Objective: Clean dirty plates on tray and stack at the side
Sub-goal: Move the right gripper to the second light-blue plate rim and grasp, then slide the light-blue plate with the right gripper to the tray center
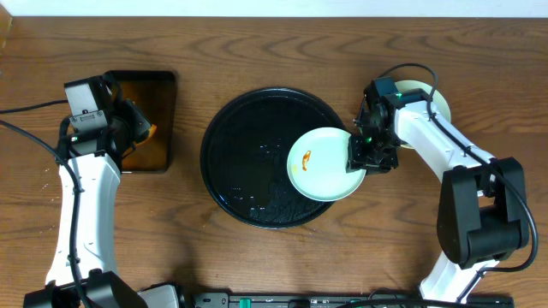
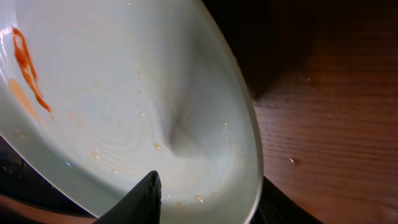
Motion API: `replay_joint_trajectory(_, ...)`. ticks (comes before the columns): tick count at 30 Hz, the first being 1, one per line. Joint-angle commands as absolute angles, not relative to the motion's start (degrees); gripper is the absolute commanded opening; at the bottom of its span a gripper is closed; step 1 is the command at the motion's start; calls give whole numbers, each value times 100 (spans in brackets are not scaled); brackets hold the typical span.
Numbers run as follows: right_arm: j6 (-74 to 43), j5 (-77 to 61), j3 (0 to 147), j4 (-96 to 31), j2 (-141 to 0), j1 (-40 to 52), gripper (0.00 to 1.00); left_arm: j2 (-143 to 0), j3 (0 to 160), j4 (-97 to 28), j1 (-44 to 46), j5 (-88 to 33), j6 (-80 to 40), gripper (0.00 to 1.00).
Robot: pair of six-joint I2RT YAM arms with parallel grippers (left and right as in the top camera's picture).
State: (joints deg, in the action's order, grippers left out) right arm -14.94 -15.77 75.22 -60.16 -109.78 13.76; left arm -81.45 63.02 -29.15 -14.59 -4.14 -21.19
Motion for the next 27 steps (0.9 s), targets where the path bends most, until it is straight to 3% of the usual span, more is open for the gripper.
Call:
replay_joint_trajectory(1,-1590,-1634,7397,-5870,-10973,1472,42,-8171,6305,-2910,-1483,-410,-2174,8)
replay_joint_trajectory(3,-1708,-1636,7260,-5660,-10973,1500,41,-8171,6307,-2915,-1483,-408,-2174,8)
replay_joint_trajectory(6,-1841,-1835,7083,-5330,-10973,1529,24,-8171,6305,-2917,-1483,-408,-2174,8)
replay_joint_trajectory(11,-1846,-2335,7074,-5000,-10973,1651,15,-8171,6307,-2915,-1483,-408,-2174,8)
replay_joint_trajectory(15,-1997,-2423,7074,-4698,-10973,1933,2,-8171,6305,-2915,-1483,-408,-2174,8)
replay_joint_trajectory(21,-2126,-2416,7076,-4340,-10973,2309,2,-8171,6305,-2915,-1483,-408,-2174,8)
replay_joint_trajectory(25,-2211,-2252,7081,-4309,-10973,2383,6,-8171,6305,-2923,-1483,-408,-2174,8)
replay_joint_trajectory(27,-2213,-2257,7081,-4316,-10973,2383,14,-8171,6305,-2923,-1483,-408,-2174,8)
